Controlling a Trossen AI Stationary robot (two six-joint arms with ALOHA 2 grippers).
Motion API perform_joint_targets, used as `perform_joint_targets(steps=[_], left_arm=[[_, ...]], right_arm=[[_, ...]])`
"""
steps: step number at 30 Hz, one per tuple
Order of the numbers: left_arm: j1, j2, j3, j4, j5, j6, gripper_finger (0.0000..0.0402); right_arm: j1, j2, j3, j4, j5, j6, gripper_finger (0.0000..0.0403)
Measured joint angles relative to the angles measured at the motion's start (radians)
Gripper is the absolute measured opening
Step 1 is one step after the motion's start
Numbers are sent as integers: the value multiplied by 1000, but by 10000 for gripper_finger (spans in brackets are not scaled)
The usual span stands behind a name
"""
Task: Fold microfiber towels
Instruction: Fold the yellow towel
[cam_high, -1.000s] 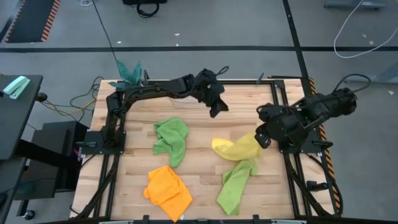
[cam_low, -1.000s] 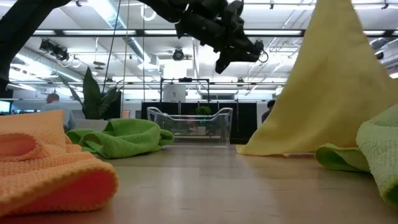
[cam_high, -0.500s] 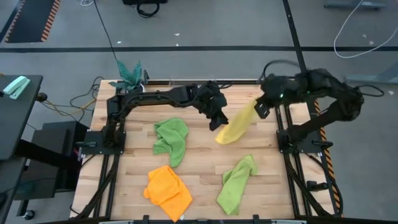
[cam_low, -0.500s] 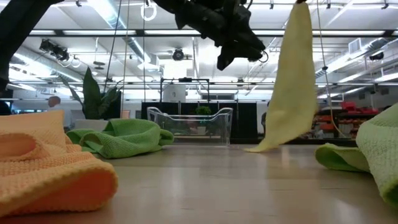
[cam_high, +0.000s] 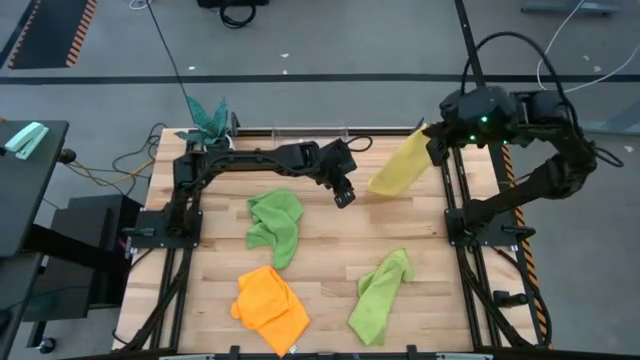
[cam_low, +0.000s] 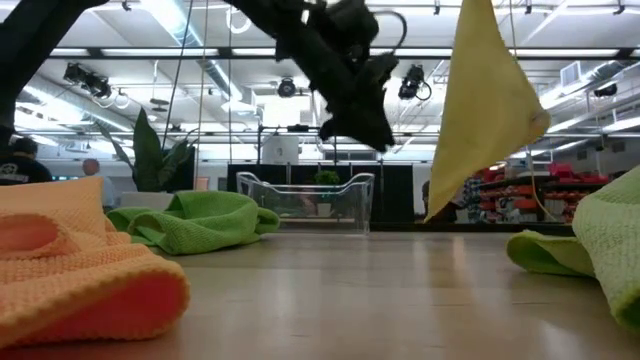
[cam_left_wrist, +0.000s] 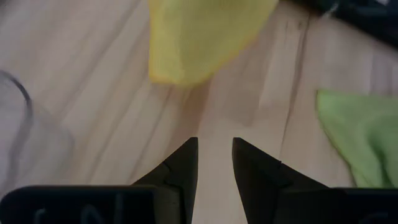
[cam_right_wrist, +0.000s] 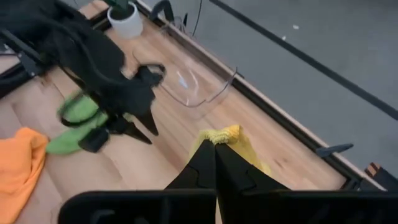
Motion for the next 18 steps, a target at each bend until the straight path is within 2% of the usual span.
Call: perform_joint_targets(steps=[4,10,18], left_arm=[[-1,-1,-32,116,12,-37,107],[-18,3,-34,150,-47,7,107],[-70,9,-35,227,-55,4,107]], right_arm=[[-1,3,34,-1,-2,-15,0],[-1,19,116,-1,-2,-24,0],[0,66,203,0,-2,-77,0]])
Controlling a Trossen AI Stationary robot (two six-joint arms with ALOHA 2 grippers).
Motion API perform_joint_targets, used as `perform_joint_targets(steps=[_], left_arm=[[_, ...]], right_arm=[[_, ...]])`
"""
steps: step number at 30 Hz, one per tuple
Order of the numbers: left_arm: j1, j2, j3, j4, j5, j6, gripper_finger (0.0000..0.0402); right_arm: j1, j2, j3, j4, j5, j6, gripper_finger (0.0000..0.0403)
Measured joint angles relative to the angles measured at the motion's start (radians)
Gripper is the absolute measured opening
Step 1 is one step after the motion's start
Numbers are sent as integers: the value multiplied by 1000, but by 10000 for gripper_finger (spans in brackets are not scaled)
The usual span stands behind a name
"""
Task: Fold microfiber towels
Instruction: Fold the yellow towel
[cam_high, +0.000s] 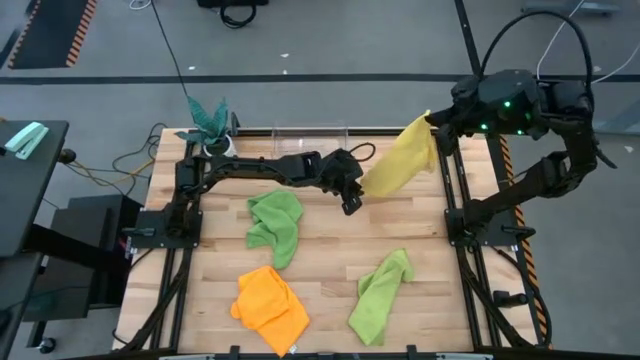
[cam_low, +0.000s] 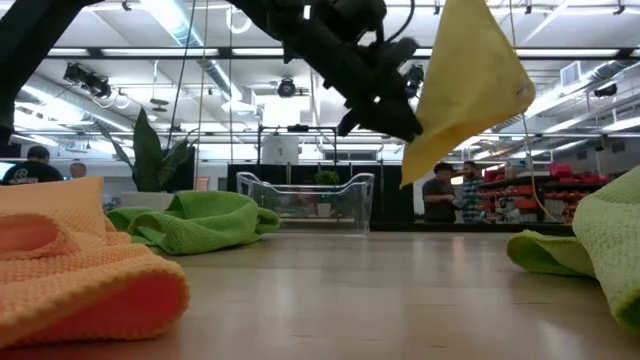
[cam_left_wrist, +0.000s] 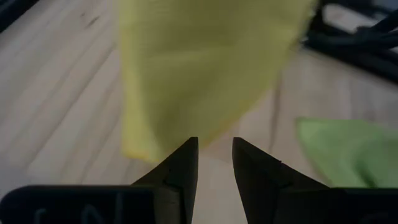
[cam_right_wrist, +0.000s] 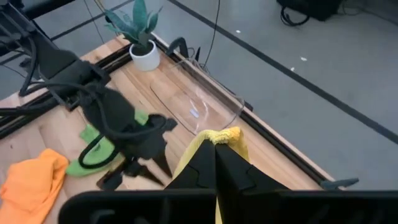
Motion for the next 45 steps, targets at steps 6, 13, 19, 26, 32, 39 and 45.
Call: perform_joint_targets(steps=[6,13,19,26,32,39,45], left_arm=[[-57,0,0,147,-5,-35,107],[-122,0,27,237,-180,-2,104],[-115,-1,39,231,-416,-4,94],[-49,-1,42,240,-440,-110,79],[-31,-6,42,247,-440,-123,69],[-32,-6,42,245,-440,-122,69],[-27,-6,42,230,-440,-99,68]], right_arm=[[0,53,40,0,0,-47,0],[0,114,69,0,-40,-122,0],[10,127,72,-1,-112,-152,0],[115,129,72,-1,-123,-141,0],[259,130,-4,-1,106,-100,0],[355,118,-162,-1,230,-97,0],[471,112,-286,26,363,-101,0]])
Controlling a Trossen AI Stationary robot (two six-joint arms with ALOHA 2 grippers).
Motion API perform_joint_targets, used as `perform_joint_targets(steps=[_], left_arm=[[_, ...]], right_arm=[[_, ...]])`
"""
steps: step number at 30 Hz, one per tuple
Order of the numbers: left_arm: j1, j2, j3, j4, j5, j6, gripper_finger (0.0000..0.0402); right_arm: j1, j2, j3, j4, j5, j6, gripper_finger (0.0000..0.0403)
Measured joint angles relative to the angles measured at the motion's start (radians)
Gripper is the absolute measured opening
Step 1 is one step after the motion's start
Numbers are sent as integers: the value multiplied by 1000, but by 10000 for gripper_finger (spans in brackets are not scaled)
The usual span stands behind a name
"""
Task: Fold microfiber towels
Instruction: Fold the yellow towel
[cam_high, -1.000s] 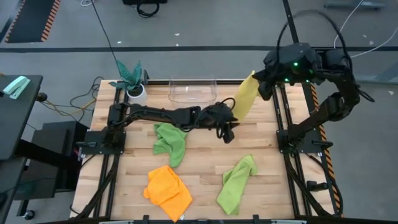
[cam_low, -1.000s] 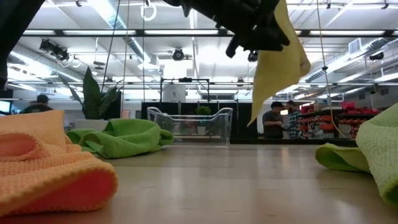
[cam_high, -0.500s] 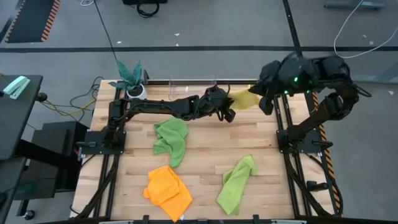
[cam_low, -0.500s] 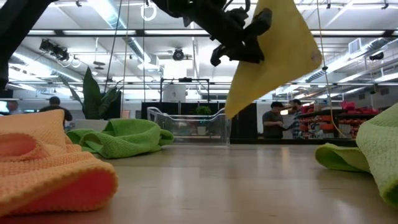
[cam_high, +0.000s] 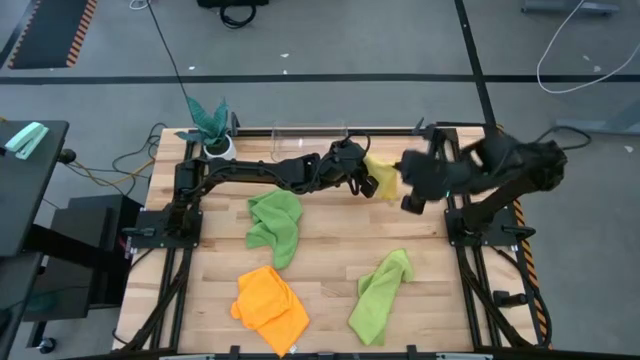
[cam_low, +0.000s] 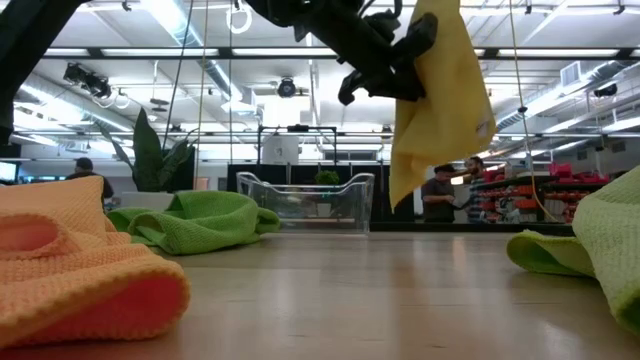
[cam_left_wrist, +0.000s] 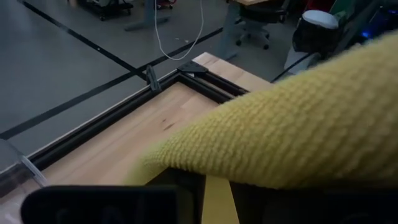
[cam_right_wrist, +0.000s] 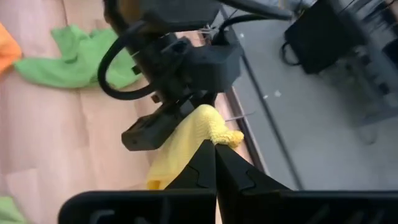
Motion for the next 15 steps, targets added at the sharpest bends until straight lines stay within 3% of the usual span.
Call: perform_joint_targets(steps=[5,15], left_arm=[[10,-12,0,-39,1,3,62],[19,-86,0,-153,0,13,59]], right_arm=[[55,0,-100,48,88,-29,0],[53,-6,-158,270,100,-160,0]])
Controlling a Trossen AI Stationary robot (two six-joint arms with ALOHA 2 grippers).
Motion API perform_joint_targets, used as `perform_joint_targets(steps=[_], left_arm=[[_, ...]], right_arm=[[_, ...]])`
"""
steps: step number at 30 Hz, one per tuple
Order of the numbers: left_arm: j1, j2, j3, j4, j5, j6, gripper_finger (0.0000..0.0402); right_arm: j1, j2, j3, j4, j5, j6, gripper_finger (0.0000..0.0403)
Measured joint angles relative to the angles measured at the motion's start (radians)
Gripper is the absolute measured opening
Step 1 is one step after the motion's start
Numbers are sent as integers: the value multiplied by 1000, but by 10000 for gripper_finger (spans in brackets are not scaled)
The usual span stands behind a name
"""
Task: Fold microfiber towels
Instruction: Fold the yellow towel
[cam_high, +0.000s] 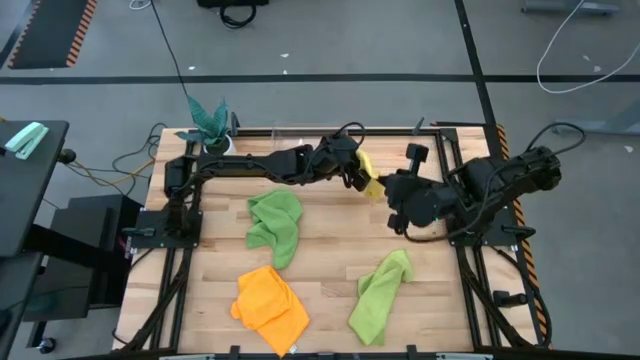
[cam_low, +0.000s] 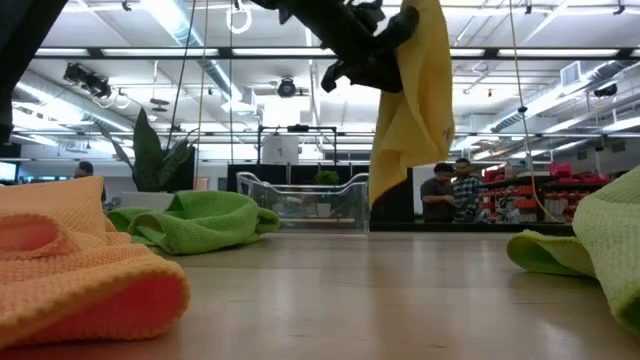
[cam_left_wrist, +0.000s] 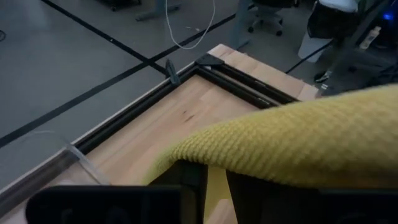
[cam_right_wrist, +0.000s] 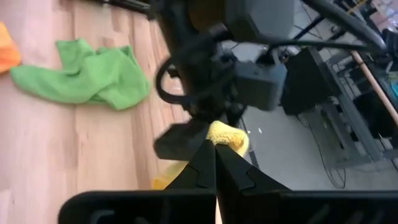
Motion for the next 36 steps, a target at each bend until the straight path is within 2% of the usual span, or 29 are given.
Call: perform_joint_targets(steps=[6,11,14,18,22,27,36], left_arm=[[-67,-57,1,-113,-80,2,48],[-164,-81,1,-225,-235,-48,53],[-221,-79,0,-248,-307,-91,58],[-284,-79,0,-268,-353,-161,65],[-336,-79,0,-273,-454,-237,65],[-373,-63,0,-261,-472,-336,58],[-395,-2,-1,-260,-486,-409,46]], right_arm=[[-78,-17,5,12,-63,-19,0],[-136,-28,6,95,-132,-77,0],[-171,-35,6,113,-173,-94,0],[-209,-36,6,136,-218,-104,0],[-238,-36,6,172,-258,-107,0],[-263,-36,6,234,-337,-132,0],[-253,-42,54,197,-374,-139,0]])
